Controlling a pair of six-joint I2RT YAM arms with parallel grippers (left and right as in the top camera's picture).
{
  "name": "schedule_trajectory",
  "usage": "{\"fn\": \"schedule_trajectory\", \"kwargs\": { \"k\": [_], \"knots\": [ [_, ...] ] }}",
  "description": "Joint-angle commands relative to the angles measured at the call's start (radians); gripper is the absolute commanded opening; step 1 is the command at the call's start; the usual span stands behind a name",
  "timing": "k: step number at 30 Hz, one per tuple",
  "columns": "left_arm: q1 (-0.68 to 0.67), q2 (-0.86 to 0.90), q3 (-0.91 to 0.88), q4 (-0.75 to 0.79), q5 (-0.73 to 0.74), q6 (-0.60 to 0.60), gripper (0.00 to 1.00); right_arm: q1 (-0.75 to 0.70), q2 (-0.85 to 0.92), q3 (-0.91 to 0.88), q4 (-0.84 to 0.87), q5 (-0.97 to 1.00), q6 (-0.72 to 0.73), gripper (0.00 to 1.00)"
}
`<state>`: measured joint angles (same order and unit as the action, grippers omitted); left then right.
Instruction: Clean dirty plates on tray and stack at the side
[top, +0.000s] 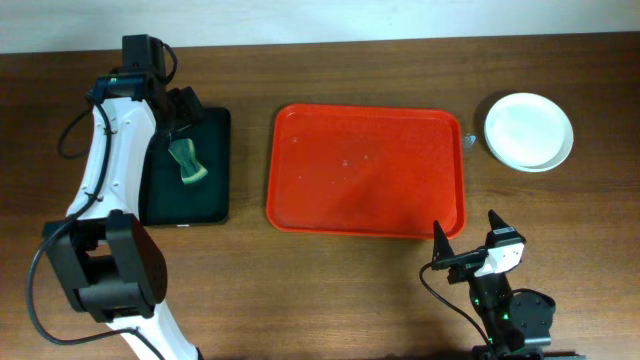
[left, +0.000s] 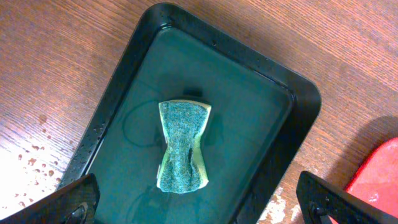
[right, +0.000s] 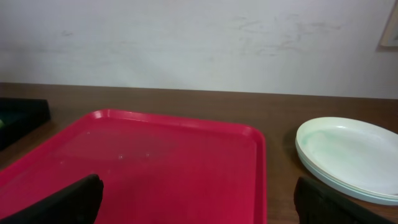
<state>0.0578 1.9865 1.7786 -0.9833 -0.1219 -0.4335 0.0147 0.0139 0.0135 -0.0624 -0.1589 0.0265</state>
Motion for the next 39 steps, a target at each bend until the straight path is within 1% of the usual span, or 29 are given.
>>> {"fn": "schedule_trajectory", "kwargs": {
  "k": [1, 22, 25, 28, 30, 32, 34, 36, 39],
  "knots": [
    [0.003, -0.006, 0.008, 0.001, 0.003, 0.000, 0.99, 0.005, -0.011, -0.008, -0.002, 0.010, 0.008, 0.98],
    [0.003, -0.006, 0.008, -0.005, 0.002, 0.002, 0.99, 0.005, -0.010, -0.008, -0.002, 0.010, 0.008, 0.98],
    [0.003, -0.006, 0.008, -0.113, 0.003, 0.001, 0.99, 0.005, -0.010, -0.008, -0.002, 0.010, 0.008, 0.98],
    [0.003, -0.030, 0.006, -0.165, -0.009, 0.002, 0.99, 0.005, -0.010, -0.008, -0.002, 0.009, 0.008, 0.98],
    [-0.004, -0.100, -0.013, -0.173, -0.040, 0.053, 0.99, 0.005, -0.010, -0.008, -0.002, 0.010, 0.008, 0.98],
    [-0.012, -0.192, -0.060, -0.173, -0.057, 0.064, 0.99, 0.005, -0.010, -0.008, -0.002, 0.010, 0.008, 0.98],
    [-0.014, -0.291, -0.129, -0.170, -0.103, 0.064, 0.99, 0.005, -0.010, -0.008, -0.002, 0.009, 0.008, 0.98],
    [-0.014, -0.426, -0.257, -0.141, -0.147, 0.064, 0.99, 0.005, -0.010, -0.008, -0.002, 0.010, 0.008, 0.98],
    [-0.014, -0.689, -0.569, 0.068, -0.143, 0.069, 0.99, 0.005, -0.010, -0.008, -0.002, 0.010, 0.008, 0.98]
  ]
}}
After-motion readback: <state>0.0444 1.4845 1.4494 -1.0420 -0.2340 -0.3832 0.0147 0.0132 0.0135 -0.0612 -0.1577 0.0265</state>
